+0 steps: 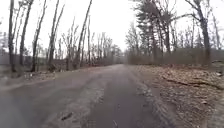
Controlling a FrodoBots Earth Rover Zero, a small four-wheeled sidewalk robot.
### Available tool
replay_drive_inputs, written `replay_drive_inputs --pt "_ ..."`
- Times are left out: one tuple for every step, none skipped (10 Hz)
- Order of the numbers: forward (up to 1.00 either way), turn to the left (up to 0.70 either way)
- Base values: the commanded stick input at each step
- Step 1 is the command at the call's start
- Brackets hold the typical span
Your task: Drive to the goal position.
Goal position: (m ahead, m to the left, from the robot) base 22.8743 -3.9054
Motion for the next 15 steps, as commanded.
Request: replay_drive_inputs --pt "1.0 -0.21" --pt "1.0 -0.08" --pt "1.0 0.0" --pt "1.0 0.0" --pt "1.0 0.0" --pt "1.0 0.0" --pt "1.0 0.0" --pt "1.0 0.0" --pt "1.0 0.0" --pt "1.0 0.0" --pt "1.0 0.0" --pt "1.0 0.0" --pt "1.0 0.0" --pt "1.0 0.0" --pt "1.0 0.0"
